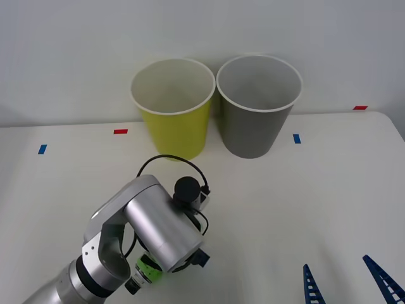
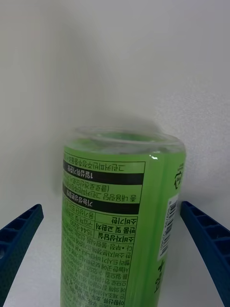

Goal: Put cans in the gray bin and PET bottles in the light green bin.

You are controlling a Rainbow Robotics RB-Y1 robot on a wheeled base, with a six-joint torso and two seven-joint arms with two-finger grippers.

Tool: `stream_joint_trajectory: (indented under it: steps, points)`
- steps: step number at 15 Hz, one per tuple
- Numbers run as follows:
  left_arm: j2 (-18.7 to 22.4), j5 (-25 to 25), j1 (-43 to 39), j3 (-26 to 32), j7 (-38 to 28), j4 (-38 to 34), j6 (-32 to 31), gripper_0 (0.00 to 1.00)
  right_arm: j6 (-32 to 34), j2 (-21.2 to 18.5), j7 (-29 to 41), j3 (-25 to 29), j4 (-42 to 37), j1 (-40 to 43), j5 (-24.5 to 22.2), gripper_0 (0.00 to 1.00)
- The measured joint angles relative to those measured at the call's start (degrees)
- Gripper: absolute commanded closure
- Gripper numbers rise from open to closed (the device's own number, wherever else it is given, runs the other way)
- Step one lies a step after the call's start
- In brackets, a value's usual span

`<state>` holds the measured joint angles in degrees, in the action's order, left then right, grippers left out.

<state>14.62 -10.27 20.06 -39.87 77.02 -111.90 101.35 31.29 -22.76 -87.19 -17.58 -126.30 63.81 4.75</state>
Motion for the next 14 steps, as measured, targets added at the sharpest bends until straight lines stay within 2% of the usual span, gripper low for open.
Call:
stream_joint_trajectory:
  steps: [5, 6, 7, 14]
  points:
    - [-1.2, -0.7, 0.3, 1.0, 1.1, 1.5, 0.0, 0.0, 0.0, 0.0, 0.0, 0.0, 0.0, 0.0, 0.0, 0.0]
    - [-1.4, -0.7, 0.3, 1.2, 1.3, 1.8, -0.2, 0.47, 0.0, 0.0, 0.0, 0.0, 0.0, 0.0, 0.0, 0.0]
    - [-1.4, -0.7, 0.3, 1.5, 1.6, 2.0, -0.2, 1.0, 0.0, 0.0, 0.0, 0.0, 0.0, 0.0, 0.0, 0.0]
    - [-1.4, -0.7, 0.2, 2.6, 5.0, 2.0, -0.9, 1.0, 0.0, 0.0, 0.0, 0.0, 0.0, 0.0, 0.0, 0.0]
